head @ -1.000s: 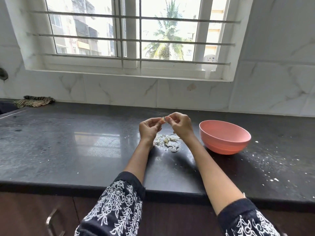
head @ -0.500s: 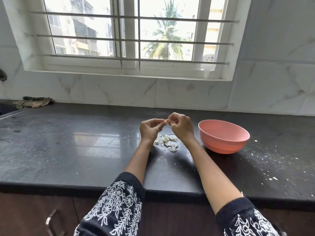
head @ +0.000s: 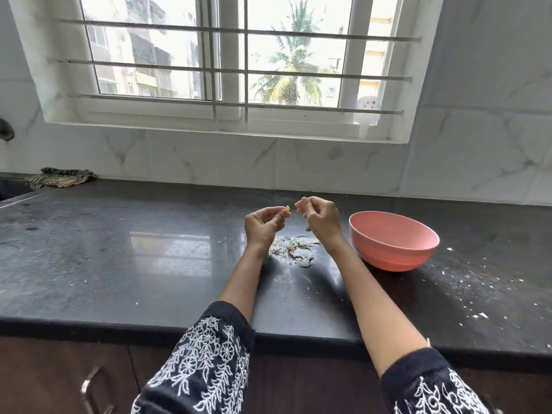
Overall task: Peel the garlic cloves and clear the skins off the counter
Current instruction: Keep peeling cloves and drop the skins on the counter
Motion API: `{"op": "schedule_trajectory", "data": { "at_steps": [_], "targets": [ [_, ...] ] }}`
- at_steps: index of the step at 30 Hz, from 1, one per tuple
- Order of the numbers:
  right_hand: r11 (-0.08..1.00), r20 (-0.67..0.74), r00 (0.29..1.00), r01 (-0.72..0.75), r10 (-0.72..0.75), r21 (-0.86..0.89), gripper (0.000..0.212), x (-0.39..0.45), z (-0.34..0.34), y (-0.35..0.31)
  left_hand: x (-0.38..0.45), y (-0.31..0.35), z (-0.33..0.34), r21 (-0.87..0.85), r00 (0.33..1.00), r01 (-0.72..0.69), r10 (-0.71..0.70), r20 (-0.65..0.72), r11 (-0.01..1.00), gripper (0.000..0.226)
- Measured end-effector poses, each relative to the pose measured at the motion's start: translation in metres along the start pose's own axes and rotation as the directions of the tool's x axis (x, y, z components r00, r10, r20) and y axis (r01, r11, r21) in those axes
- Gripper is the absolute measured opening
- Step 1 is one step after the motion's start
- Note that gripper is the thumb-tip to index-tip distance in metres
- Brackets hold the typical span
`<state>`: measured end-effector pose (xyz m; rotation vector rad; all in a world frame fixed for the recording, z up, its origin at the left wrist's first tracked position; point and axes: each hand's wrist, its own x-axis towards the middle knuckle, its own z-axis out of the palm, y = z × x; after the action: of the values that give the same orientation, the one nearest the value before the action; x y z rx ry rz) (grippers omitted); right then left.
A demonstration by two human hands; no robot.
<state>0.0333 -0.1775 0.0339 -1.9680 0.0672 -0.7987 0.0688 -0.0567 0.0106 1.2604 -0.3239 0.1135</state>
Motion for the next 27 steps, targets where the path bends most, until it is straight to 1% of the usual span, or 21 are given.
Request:
{"op": "schedule_trajectory", "data": {
  "at_steps": [2,4,5,6,8,10,11,12,14,15,16,17,18,19,21,22,23,24,26,27],
  "targets": [
    [0.999,0.004,1.0,0.014,-0.014,-0.049,0.015,0.0005,0.0,0.0012,0.0008,0.0,0.0002,-0.011,1.0,0.006,-0.006,-0.012,1.0,0.015],
    [0.99,-0.014,1.0,0.012,-0.014,-0.139,0.03,0.0013,0.0003,0.0027,0.0013,0.0,0.0003,-0.032,1.0,0.019,-0.02,-0.021,0.999,0.015],
    [0.987,-0.031,0.999,0.003,-0.008,-0.162,0.033,0.0013,0.0002,0.0031,0.0015,-0.0002,0.0005,-0.039,0.999,0.026,-0.027,-0.025,0.999,0.015],
    [0.987,-0.04,0.999,0.001,-0.007,-0.159,0.028,0.001,0.0,0.0021,0.0015,-0.0003,0.0006,-0.041,0.999,0.03,-0.032,-0.027,0.999,0.015],
    [0.993,-0.052,0.999,-0.009,0.003,-0.116,0.008,0.0015,-0.0013,0.0009,0.0013,0.0,0.0004,-0.043,0.999,0.034,-0.035,-0.027,0.999,0.016],
    [0.99,-0.026,1.0,0.003,-0.007,-0.143,0.019,0.0003,-0.0024,0.0002,0.0016,0.0004,0.0001,-0.044,0.999,0.037,-0.038,-0.026,0.998,0.015],
    [0.986,-0.013,1.0,0.005,-0.007,-0.166,0.015,0.0009,-0.002,0.0024,0.0015,0.0004,0.0,-0.044,0.999,0.038,-0.039,-0.026,0.998,0.015],
    [0.982,-0.002,1.0,0.0,-0.001,-0.189,0.005,0.0003,-0.0021,0.002,0.0012,0.0004,0.0,-0.044,0.999,0.038,-0.039,-0.026,0.998,0.014],
    [0.978,0.004,1.0,-0.019,0.021,-0.207,0.025,0.0002,-0.0026,0.0033,0.0004,0.0004,0.0,-0.046,0.999,0.036,-0.037,-0.026,0.998,0.014],
    [0.98,0.003,0.999,-0.032,0.033,-0.197,0.028,-0.0003,-0.0031,0.0021,0.0002,0.0002,-0.0001,-0.044,0.999,0.034,-0.035,-0.025,0.998,0.015],
    [0.981,-0.003,1.0,-0.03,0.03,-0.192,0.022,0.0006,-0.0034,0.0018,0.0001,0.0002,-0.0002,-0.042,0.999,0.031,-0.032,-0.025,0.999,0.016],
    [0.982,-0.002,1.0,-0.02,0.02,-0.186,0.012,0.0005,-0.0038,0.0021,0.0001,0.0003,-0.0003,-0.039,0.999,0.03,-0.031,-0.025,0.999,0.016],
    [0.98,0.002,1.0,-0.008,0.009,-0.197,0.013,0.0012,-0.0043,0.0022,0.0,0.0005,-0.0002,-0.036,0.999,0.031,-0.032,-0.025,0.999,0.016],
    [0.978,0.011,1.0,-0.009,0.011,-0.207,0.019,0.0005,-0.004,0.0011,0.0003,0.0007,0.0,-0.034,0.999,0.032,-0.032,-0.024,0.999,0.016],
    [0.961,0.048,0.998,-0.013,0.027,-0.275,0.012,0.0006,-0.0018,0.0041,0.0005,0.0007,-0.0003,-0.03,0.999,0.03,-0.031,-0.025,0.999,0.016],
    [0.952,0.064,0.997,-0.016,0.038,-0.304,0.025,0.001,-0.0011,0.0051,0.0005,0.0005,-0.0004,-0.025,0.999,0.028,-0.029,-0.027,0.999,0.016],
    [0.952,0.08,0.996,-0.022,0.048,-0.304,0.037,0.0012,-0.0008,0.0043,0.0008,0.0004,-0.0006,-0.018,0.999,0.025,-0.026,-0.03,1.0,0.016],
    [0.969,0.082,0.995,-0.036,0.058,-0.245,0.037,0.0003,-0.0006,0.0026,0.0008,-0.0002,-0.0008,-0.009,0.999,0.022,-0.023,-0.032,1.0,0.015],
    [0.996,0.09,0.995,-0.035,0.042,-0.079,0.019,-0.0011,0.0001,-0.0007,0.0008,-0.0011,-0.0006,0.017,0.999,0.017,-0.016,-0.029,1.0,0.016],
    [0.999,0.099,0.995,-0.019,0.023,-0.04,0.014,-0.0016,0.0013,-0.0014,0.0005,-0.0015,-0.0005,0.034,1.0,0.014,-0.013,-0.023,0.999,0.017]
  ]
}}
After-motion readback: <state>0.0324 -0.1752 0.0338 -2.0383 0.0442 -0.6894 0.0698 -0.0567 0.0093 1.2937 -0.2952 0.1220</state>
